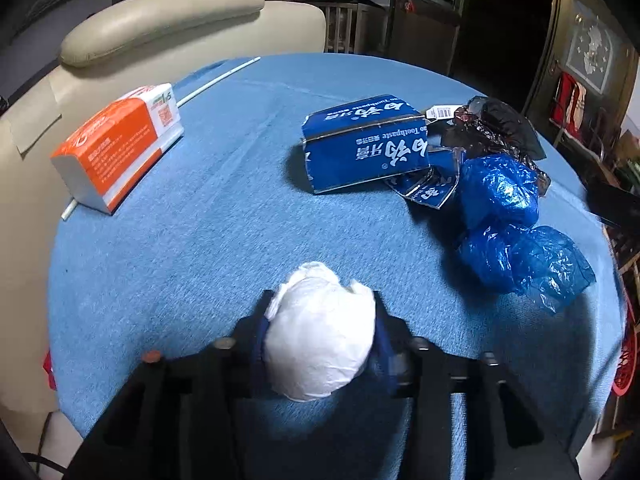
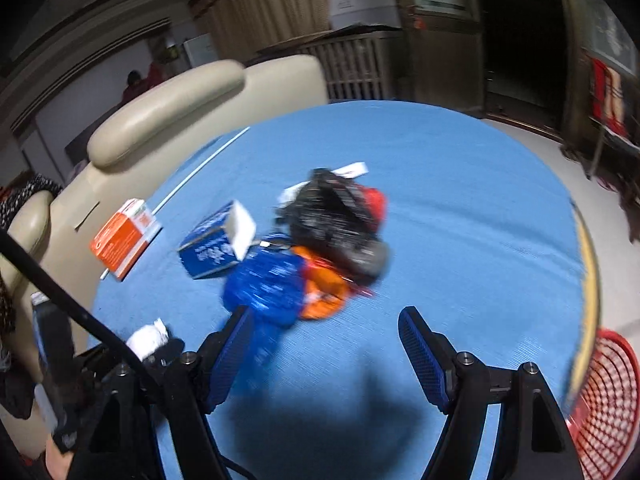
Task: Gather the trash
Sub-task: 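Grasp the blue plastic bags with the right tool while the left tool holds the paper ball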
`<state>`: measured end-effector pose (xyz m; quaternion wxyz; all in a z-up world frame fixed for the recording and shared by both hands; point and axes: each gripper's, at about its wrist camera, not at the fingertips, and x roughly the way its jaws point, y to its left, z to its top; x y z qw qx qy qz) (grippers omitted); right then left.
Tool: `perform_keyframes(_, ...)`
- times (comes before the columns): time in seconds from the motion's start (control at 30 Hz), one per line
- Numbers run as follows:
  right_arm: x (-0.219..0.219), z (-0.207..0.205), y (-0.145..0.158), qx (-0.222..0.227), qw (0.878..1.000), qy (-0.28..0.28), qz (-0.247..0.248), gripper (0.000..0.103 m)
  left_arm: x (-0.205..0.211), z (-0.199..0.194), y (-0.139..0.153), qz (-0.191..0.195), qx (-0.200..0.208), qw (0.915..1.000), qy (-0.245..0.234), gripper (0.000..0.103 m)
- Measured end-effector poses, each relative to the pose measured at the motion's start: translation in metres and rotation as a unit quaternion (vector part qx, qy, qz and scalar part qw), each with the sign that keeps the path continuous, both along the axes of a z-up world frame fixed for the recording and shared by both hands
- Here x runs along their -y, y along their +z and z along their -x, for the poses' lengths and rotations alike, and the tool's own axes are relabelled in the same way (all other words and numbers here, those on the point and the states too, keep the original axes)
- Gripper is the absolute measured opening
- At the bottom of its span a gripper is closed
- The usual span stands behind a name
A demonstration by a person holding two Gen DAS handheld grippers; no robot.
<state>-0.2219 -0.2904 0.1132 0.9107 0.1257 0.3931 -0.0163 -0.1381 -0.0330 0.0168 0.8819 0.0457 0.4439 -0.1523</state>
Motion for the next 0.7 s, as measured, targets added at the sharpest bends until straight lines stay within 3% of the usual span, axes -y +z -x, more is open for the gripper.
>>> perform_keyframes(0.03,-0.005,-0.007,-0.002,-0.002,1.0,0.004,0.001,0.078,-0.002,0.0,-0.001,0.001,-0.002,1.0,0.001,0.069)
perform_keyframes(0.07,-0.009,-0.015,-0.005,-0.005,1.0,0.007,0.002,0.078,-0.004,0.0,-0.001,-0.001,-0.004,1.0,0.003,0.072)
perform_keyframes(0.17,-0.019,-0.031,-0.01,-0.009,1.0,0.016,0.002,0.078,-0.008,-0.001,-0.004,-0.004,0.003,1.0,-0.001,0.072)
perform_keyframes(0.2,-0.024,-0.038,-0.013,-0.011,1.0,0.021,0.006,0.078,-0.008,-0.001,-0.004,-0.007,0.005,1.0,-0.003,0.071)
perform_keyframes(0.27,-0.031,-0.05,-0.019,-0.017,0.999,0.028,0.011,0.078,-0.008,0.0,-0.003,-0.016,0.016,0.9997,0.0,0.043)
perform_keyframes(0.4,-0.045,-0.067,-0.036,-0.041,0.998,0.044,0.018,0.077,-0.013,-0.002,-0.002,-0.003,0.009,1.0,0.0,0.039)
perform_keyframes(0.47,-0.05,-0.068,-0.042,-0.051,0.997,0.057,0.022,0.064,-0.015,-0.003,-0.002,0.003,0.007,1.0,0.0,0.039)
perform_keyframes(0.7,-0.041,-0.042,-0.029,-0.027,0.998,0.056,0.008,0.057,-0.022,-0.002,0.004,0.028,-0.01,0.9995,0.012,0.037)
